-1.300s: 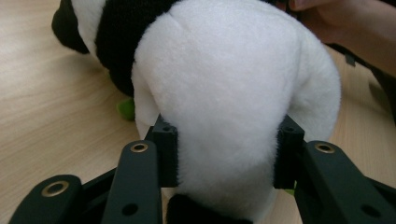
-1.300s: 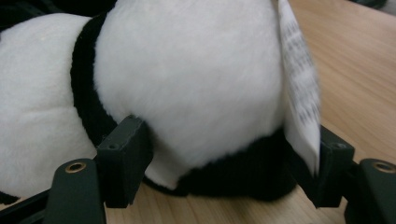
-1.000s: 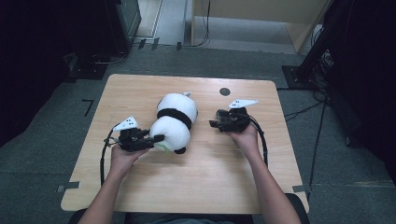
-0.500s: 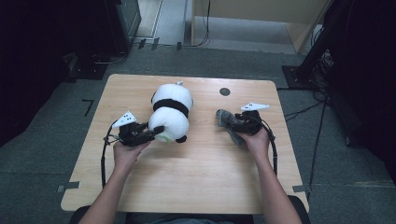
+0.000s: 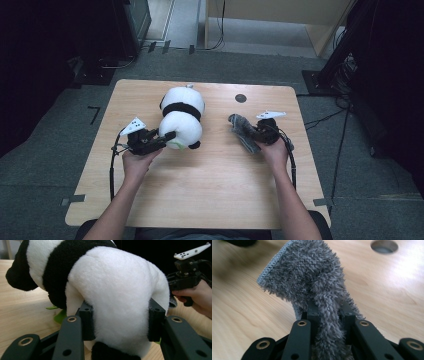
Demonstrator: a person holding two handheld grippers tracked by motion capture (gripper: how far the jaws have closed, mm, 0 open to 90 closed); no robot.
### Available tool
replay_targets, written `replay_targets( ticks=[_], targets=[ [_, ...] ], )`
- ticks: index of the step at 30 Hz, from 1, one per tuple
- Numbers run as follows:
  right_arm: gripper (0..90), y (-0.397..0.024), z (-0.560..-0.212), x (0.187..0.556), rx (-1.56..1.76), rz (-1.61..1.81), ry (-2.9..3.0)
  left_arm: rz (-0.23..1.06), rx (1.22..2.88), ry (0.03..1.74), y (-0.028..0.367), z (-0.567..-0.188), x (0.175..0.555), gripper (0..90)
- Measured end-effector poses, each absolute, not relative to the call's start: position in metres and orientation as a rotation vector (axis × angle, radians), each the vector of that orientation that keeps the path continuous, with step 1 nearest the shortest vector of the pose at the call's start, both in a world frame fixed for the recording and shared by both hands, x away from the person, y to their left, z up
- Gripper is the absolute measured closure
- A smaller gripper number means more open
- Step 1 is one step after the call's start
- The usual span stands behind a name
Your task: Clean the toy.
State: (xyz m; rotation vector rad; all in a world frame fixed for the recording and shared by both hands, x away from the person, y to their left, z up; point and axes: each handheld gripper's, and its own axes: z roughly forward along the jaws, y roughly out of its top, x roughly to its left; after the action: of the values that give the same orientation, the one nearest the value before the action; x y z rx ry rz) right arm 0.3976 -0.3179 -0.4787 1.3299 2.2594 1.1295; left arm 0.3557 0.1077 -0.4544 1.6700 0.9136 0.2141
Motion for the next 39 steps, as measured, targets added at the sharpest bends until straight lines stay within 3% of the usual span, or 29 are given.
replay_targets(
  ticks=[8,16,29,39],
  targets=[
    [76.0,-0.283,-0.436,0.377,1.195,1.321,2.262,0.239,1.693,0.918,0.086,-0.450,0.359,53.3],
    [75.7,-0.238,-0.415,0.357,1.011,1.400,2.307,0.236,1.715,0.938,0.077,-0.463,0.351,53.0],
    [77.3,-0.192,-0.419,0.337,0.882,1.447,2.381,0.244,1.673,0.962,0.075,-0.460,0.349,52.9],
    [77.8,-0.173,-0.447,0.334,0.772,1.301,2.557,0.237,1.643,0.992,0.084,-0.458,0.353,52.8]
  ],
)
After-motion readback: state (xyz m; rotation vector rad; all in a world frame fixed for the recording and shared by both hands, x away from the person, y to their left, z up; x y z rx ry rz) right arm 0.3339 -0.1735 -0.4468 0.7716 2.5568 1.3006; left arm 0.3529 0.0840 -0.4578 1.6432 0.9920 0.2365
